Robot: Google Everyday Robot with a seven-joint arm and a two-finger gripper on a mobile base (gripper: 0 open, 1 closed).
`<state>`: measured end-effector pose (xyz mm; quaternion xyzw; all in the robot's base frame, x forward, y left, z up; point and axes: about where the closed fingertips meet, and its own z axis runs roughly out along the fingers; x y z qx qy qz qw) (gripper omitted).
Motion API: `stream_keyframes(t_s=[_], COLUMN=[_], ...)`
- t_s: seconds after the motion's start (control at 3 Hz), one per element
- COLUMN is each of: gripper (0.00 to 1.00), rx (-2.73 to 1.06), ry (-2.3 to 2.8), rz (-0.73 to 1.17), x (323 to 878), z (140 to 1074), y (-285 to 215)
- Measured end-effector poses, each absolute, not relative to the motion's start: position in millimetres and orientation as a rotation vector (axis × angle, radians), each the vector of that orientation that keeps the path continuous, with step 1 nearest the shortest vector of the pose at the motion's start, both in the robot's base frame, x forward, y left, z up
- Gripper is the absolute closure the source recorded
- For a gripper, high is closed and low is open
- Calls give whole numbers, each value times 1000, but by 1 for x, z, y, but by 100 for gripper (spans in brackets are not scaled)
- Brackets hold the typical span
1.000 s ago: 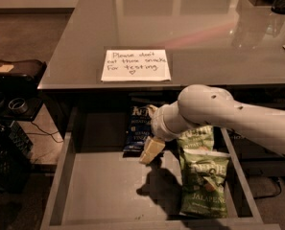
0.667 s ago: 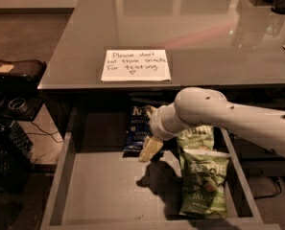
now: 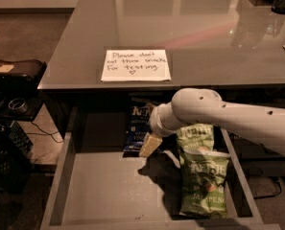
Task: Pick blue chip bag from top drawer and place on counter
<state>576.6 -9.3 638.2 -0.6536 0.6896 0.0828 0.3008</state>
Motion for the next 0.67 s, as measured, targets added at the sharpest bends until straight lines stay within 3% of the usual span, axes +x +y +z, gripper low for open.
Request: stream_keyframes(t_s=[0.67], gripper=[0], rx=[-1797], ry=[1835], rz=[137], x=[592], z=[617], y=[-6])
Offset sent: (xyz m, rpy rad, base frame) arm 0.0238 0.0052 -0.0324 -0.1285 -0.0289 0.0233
